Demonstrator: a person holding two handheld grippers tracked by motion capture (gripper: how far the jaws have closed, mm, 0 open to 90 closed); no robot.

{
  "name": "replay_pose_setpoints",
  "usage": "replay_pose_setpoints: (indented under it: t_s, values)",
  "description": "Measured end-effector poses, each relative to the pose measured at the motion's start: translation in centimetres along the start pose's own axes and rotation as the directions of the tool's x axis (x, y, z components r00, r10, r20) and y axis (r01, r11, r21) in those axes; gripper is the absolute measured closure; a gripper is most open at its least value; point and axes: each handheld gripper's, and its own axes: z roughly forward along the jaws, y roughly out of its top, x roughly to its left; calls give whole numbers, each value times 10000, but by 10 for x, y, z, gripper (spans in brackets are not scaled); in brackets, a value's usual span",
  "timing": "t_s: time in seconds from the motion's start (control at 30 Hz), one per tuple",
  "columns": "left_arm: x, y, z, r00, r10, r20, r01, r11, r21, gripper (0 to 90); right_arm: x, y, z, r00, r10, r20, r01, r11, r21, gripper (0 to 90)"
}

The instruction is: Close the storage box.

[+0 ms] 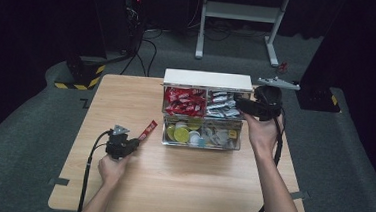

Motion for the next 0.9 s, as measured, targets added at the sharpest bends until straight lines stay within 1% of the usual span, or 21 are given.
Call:
replay_pose_setpoints:
  t_s: [0.07,0.13,0.17,0.3,0.37,0.43,0.5,0.57,0.63,0.73,0.8,0.9]
  values:
    - [0,-2,0,10000,-1,68,1,10000,15,808,0,0,0,10000,44,-18,-44,10000,25,302]
    - [0,-3,0,9998,-99,152,100,9999,-68,790,-1,0,0,9999,105,-68,-105,9999,33,303]
    - [0,-4,0,9999,-18,119,19,10000,-61,780,-1,0,0,9999,109,-76,-108,9999,41,305]
    - [0,-6,-1,9998,-80,187,81,9999,-67,720,0,-1,1,10000,96,-27,-96,9999,40,307]
    - [1,-7,-4,9998,-99,168,101,9998,-150,676,-1,-1,1,10000,80,-30,-80,10000,43,307]
    - [3,-8,-7,9994,-272,222,277,9993,-234,625,-1,-1,1,9999,96,-35,-96,9999,50,308]
    - [4,-7,-12,9992,-342,197,349,9989,-324,569,-1,-1,1,10000,73,-33,-73,10000,39,307]
    - [4,-6,-17,9988,-407,259,419,9980,-464,546,-1,-1,1,10000,67,-33,-67,10000,64,308]
    - [5,-6,-21,9992,-314,246,328,9977,-594,527,-1,-1,1,10000,59,-34,-59,10000,43,308]
    - [5,-7,-27,9992,-328,233,344,9968,-721,501,-1,-1,1,10000,62,-38,-62,10000,54,308]
    - [5,-8,-30,9989,-422,195,436,9958,-811,487,-1,-1,1,10000,53,-45,-53,10000,58,308]
    - [7,-12,-33,9991,-423,2,422,9953,-866,473,-1,-1,1,10000,55,-57,-54,10000,60,308]
